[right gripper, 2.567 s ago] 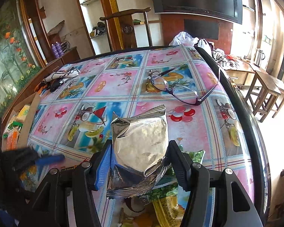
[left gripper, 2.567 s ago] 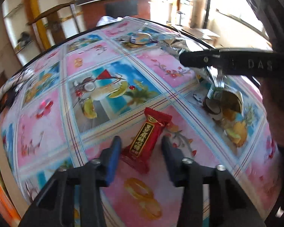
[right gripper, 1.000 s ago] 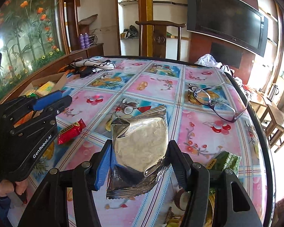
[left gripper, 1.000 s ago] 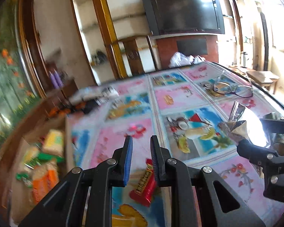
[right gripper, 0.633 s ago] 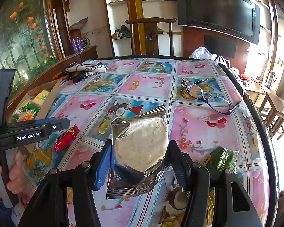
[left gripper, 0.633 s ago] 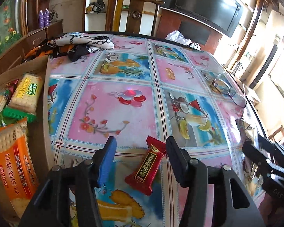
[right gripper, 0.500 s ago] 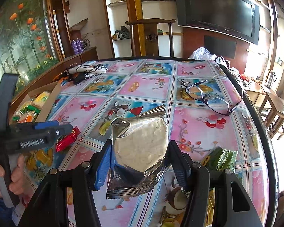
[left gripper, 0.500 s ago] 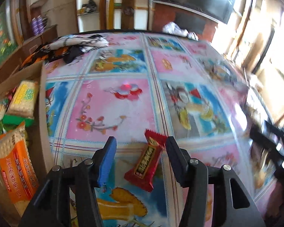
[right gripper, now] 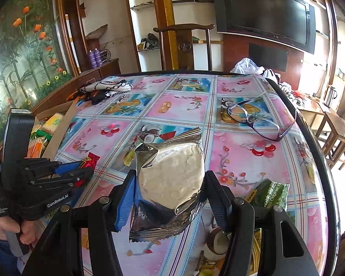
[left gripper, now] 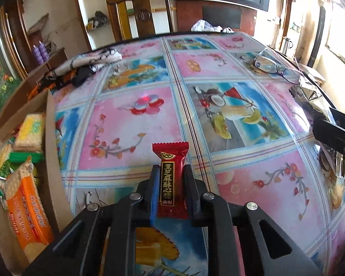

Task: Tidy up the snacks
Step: 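Carry the red candy bar and foil bag over the box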

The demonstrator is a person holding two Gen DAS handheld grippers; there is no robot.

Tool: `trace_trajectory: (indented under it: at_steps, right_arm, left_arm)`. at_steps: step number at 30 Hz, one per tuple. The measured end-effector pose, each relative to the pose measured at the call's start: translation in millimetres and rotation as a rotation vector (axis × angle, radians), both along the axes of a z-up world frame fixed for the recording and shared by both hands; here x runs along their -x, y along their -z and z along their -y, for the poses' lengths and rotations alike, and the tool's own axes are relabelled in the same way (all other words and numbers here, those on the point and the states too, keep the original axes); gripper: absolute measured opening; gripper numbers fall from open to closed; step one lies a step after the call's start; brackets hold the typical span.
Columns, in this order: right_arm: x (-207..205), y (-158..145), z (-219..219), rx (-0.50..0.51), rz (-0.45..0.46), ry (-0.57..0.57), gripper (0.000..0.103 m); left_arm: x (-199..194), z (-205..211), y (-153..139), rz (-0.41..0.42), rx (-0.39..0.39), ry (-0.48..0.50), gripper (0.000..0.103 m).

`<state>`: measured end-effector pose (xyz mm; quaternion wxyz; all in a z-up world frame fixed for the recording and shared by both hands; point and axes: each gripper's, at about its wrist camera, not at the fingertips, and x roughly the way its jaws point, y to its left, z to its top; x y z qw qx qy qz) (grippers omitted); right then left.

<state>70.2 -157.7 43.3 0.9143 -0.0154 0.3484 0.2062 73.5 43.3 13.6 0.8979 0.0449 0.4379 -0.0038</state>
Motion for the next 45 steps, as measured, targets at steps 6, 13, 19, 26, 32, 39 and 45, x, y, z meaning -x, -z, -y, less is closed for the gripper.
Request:
trace_trajectory:
  at_steps: [6,13,19,26,32,39,45]
  right_arm:
    - [2.2,-2.4,-1.1,0.001,0.021,0.003,0.062]
    - [7.2,-5.8,-5.6,0.01,0.053,-0.009,0.062]
    - [15.2,-10.8,-10.9,0.017,0.108,-0.011,0.062]
    - [21.8,-17.3,-17.2,-0.045,0.118,0.005,0.063]
    - [27.9,-17.5,-29.4,-0.069,0.114,-0.001,0.063]
    - [30.5,-15.0,-47.6,-0.085,0.097,-0.023,0.063]
    - [36.5,-15.5,-74.4,-0.102,0.091,-0.063,0.063]
  left_arm:
    - [6.0,-2.3,-16.4,0.102,-0.001,-0.031,0.018]
    - [15.9,-8.1,-36.6,0.232,-0.025,-0.084,0.018]
    - [25.7,-10.9,-53.0,0.332,-0.054,-0.116,0.018]
    - [33.6,-14.7,-62.6,0.376,-0.074,-0.138,0.019]
    - [39.0,-26.9,-69.5,0.394,-0.059,-0.167,0.019]
    - [43.2,-44.7,-75.3,0.409,-0.043,-0.211,0.019]
    - [51.1,-71.6,-80.8,0.418,-0.008,-0.27,0.019]
